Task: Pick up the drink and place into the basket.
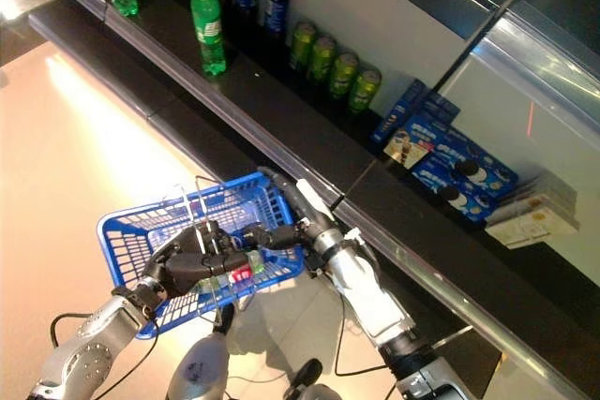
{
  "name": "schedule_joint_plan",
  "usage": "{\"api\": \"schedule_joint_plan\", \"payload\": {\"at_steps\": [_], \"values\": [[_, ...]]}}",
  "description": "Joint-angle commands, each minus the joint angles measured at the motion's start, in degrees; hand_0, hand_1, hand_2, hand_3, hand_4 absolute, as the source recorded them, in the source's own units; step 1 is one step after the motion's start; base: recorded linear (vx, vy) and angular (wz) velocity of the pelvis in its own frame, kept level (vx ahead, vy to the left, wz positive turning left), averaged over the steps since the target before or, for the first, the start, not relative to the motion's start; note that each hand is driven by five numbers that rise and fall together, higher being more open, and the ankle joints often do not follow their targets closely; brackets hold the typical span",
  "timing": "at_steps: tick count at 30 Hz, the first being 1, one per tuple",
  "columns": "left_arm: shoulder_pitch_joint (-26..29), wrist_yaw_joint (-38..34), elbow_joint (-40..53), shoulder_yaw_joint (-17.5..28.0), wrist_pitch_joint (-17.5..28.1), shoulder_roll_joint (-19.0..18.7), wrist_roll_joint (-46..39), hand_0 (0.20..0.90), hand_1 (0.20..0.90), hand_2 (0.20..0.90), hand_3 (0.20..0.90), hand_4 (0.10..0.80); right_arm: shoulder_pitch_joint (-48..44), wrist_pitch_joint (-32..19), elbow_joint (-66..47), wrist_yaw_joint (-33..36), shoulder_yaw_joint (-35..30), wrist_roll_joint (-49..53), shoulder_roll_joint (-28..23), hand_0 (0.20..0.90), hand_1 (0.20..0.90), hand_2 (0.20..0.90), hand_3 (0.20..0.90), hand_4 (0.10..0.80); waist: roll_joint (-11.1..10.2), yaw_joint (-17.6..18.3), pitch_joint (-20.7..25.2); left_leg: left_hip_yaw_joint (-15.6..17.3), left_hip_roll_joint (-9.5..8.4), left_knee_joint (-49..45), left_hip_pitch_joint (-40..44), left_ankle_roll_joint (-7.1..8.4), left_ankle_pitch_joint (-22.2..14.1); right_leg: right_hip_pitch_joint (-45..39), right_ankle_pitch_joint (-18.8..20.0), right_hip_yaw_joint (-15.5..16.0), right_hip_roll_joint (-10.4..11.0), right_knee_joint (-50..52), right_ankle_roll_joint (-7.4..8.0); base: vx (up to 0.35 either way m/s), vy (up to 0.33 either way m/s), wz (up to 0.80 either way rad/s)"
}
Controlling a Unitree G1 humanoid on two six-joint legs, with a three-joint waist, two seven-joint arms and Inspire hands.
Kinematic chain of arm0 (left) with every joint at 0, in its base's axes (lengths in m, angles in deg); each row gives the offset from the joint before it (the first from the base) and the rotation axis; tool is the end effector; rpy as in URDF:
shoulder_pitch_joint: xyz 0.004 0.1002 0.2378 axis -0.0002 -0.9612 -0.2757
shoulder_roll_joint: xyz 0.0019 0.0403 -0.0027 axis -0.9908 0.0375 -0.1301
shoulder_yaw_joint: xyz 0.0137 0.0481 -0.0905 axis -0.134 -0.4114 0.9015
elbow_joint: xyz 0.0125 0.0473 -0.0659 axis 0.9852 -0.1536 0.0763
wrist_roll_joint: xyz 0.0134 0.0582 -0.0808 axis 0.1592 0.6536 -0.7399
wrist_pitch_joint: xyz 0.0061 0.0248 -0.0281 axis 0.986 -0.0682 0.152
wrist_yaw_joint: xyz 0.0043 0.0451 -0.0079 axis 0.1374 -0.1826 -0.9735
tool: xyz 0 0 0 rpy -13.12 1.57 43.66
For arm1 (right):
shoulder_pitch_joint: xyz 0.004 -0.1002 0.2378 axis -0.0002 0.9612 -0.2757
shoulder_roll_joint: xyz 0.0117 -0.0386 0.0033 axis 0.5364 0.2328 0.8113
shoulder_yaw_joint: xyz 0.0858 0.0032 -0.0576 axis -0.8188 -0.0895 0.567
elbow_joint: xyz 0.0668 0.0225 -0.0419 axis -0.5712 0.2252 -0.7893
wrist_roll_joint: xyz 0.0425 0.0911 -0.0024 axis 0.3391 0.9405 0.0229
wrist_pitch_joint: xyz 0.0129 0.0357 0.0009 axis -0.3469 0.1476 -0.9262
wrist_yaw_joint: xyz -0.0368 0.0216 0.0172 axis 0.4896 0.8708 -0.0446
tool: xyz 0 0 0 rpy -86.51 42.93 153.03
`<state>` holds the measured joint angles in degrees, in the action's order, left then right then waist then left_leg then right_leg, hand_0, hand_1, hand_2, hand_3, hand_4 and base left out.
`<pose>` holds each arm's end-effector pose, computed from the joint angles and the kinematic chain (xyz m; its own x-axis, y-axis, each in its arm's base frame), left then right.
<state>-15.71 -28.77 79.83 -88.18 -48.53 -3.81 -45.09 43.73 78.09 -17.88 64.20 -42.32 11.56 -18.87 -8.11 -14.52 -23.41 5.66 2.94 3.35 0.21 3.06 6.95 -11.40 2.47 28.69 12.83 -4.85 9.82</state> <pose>0.1739 0.2162 0.0459 0.9209 -0.3652 -0.1362 0.2702 0.8499 -0.4524 0.2375 -0.1383 0.0738 0.9116 0.4058 0.0653 -0.3281 0.8142 -0.4790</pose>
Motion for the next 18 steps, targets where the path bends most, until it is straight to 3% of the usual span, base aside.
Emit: {"api": "schedule_joint_plan", "payload": {"at_steps": [1,10,18], "values": [[10.52,6.68,11.72,3.32,24.97,8.84,-5.68,0.3,0.3,0.3,0.2,0.1,4.08,-7.36,-1.95,2.63,0.8,4.3,-4.59,0.9,0.9,0.9,0.9,0.8,5.66,2.53,19.21,1.44,0.06,1.65,5.17,-0.11,-3.92,-0.95,1.3,0.19,-0.91,0.75,0.28,0.006,0.007,-0.19],[6.89,3.82,-0.06,9.83,27.63,8.63,-2.91,0.3,0.3,0.3,0.2,0.1,13.74,-12.33,3.59,3.25,-10.93,10.59,-2.78,0.9,0.9,0.9,0.9,0.8,6.63,8.45,19.49,7.13,1.08,1.65,7.06,0.14,-5.08,0.52,2.17,-2.66,-0.26,0.94,0.54,0.011,-0.014,-0.18],[5.18,1.26,-11.24,13.8,25.65,9.28,-0.41,0.3,0.3,0.3,0.2,0.1,18.87,-14.1,7.92,6.95,-17.62,13.06,-1.05,0.9,0.9,0.9,0.9,0.8,6.95,12.05,19.08,9.37,0.94,1.65,8.6,-0.08,-6.21,1.22,2.06,-4.91,-0.27,1.76,0.53,0.001,-0.043,-0.11]]}}
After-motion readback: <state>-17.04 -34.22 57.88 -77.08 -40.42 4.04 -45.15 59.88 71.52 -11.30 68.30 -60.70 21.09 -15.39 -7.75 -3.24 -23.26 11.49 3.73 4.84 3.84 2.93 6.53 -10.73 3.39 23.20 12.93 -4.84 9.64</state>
